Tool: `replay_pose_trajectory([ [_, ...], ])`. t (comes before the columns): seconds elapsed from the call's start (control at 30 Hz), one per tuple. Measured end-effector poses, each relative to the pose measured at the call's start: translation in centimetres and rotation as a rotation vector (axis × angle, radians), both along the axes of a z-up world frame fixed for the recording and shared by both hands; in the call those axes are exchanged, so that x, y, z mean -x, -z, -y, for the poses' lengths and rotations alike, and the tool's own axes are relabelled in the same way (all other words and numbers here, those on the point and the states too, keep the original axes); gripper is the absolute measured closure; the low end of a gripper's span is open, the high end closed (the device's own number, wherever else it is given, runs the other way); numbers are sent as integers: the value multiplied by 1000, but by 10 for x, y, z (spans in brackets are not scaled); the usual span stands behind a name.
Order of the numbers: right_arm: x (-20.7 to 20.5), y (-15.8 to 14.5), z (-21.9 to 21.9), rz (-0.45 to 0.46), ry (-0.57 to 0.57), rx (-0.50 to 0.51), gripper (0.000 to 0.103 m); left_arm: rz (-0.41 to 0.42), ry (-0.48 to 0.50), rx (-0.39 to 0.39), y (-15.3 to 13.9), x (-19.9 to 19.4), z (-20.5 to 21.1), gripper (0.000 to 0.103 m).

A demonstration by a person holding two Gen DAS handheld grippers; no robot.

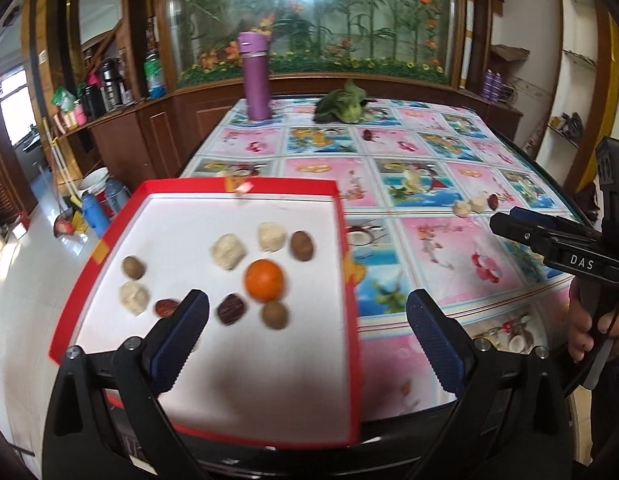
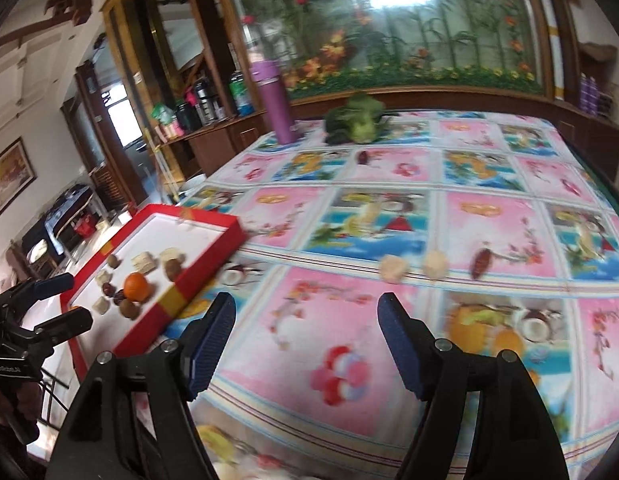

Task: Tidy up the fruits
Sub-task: 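Move both tools back toward the remaining fruits on the table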

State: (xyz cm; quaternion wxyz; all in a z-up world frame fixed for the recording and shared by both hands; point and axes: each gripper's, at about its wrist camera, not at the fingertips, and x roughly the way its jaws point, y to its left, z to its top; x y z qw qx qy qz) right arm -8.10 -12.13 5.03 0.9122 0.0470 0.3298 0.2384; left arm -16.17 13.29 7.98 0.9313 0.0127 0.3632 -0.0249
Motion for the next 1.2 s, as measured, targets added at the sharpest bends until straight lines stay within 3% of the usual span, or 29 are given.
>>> replay_pose_trajectory([
  [0.5,-34,8,69,-59,153,3,30,-58,153,-38,2,-68,96,4],
  [0.77,-45,10,81,-60,184,32,30,-77,199,-52,9,-85,113,4],
  [1.2,-33,1,165,-64,335,14,30,-118,267,-21,24,-93,139,4],
])
